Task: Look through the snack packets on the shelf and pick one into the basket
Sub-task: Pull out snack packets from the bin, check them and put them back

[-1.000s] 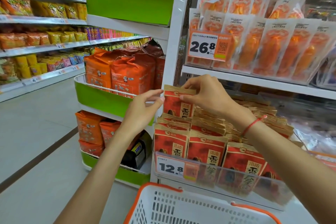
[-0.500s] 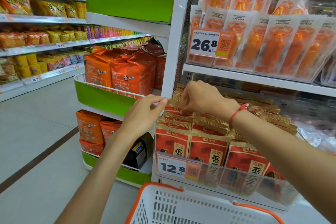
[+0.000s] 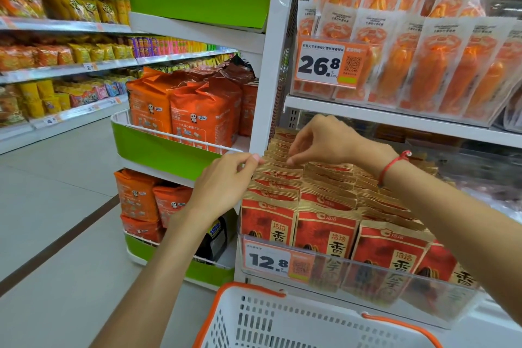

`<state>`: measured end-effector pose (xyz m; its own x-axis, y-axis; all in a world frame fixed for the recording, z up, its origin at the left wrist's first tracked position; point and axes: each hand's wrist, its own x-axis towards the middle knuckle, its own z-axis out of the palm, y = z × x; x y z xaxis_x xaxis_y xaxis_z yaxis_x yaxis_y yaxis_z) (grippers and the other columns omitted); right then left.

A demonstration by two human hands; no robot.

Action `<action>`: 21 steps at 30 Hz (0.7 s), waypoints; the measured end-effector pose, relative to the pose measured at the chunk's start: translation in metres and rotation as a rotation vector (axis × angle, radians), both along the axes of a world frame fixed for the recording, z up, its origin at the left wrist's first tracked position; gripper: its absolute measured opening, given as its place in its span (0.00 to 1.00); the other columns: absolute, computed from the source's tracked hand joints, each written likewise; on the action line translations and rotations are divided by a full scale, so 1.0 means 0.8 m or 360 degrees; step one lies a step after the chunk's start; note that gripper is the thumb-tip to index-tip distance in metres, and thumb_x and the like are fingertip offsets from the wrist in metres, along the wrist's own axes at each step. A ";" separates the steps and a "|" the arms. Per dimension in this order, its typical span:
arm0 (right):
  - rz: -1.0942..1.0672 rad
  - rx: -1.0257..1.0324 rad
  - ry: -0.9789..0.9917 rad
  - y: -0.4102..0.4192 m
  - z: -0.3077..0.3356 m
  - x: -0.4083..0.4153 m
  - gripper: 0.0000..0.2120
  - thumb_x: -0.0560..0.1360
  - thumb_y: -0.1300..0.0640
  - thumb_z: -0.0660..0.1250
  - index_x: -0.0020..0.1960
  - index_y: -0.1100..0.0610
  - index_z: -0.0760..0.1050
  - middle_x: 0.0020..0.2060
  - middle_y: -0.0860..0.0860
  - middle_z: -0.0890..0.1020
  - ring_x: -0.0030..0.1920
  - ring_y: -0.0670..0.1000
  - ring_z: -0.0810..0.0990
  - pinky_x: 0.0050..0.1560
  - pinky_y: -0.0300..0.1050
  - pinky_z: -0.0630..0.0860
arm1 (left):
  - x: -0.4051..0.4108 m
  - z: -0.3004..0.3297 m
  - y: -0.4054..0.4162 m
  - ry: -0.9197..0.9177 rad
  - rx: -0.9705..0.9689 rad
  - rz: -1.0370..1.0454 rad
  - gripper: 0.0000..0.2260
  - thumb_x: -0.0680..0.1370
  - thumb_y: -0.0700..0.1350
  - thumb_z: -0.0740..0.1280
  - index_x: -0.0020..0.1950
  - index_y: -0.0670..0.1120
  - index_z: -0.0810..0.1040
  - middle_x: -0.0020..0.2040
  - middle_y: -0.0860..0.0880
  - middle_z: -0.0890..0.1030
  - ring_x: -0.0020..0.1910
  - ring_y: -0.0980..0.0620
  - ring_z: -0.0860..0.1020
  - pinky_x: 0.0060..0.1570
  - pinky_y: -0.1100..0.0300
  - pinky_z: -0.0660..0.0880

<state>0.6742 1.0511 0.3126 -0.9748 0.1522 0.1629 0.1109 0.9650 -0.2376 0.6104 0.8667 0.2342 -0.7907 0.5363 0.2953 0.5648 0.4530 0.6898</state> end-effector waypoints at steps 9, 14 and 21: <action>-0.0215 0.0458 0.0210 0.001 -0.020 -0.017 0.07 0.71 0.48 0.75 0.45 0.50 0.84 0.42 0.47 0.81 0.49 0.55 0.80 0.42 0.46 0.71 | -0.003 -0.004 0.003 -0.0009 -0.0031 -0.0010 0.11 0.84 0.53 0.53 0.52 0.59 0.76 0.49 0.57 0.80 0.49 0.56 0.76 0.45 0.56 0.72; -0.0268 0.0554 0.0258 -0.006 -0.032 -0.022 0.06 0.74 0.51 0.73 0.49 0.52 0.82 0.49 0.53 0.83 0.52 0.58 0.80 0.46 0.48 0.72 | -0.005 -0.001 0.001 -0.0014 -0.0060 -0.0006 0.12 0.84 0.52 0.53 0.51 0.59 0.76 0.49 0.57 0.80 0.49 0.55 0.76 0.46 0.57 0.72; -0.0218 0.0414 0.0052 -0.001 -0.016 -0.003 0.11 0.68 0.44 0.76 0.44 0.50 0.85 0.41 0.46 0.84 0.44 0.50 0.81 0.42 0.44 0.74 | -0.001 0.000 0.000 -0.0043 -0.0042 -0.0070 0.14 0.84 0.54 0.53 0.60 0.57 0.77 0.56 0.57 0.79 0.54 0.57 0.75 0.47 0.58 0.70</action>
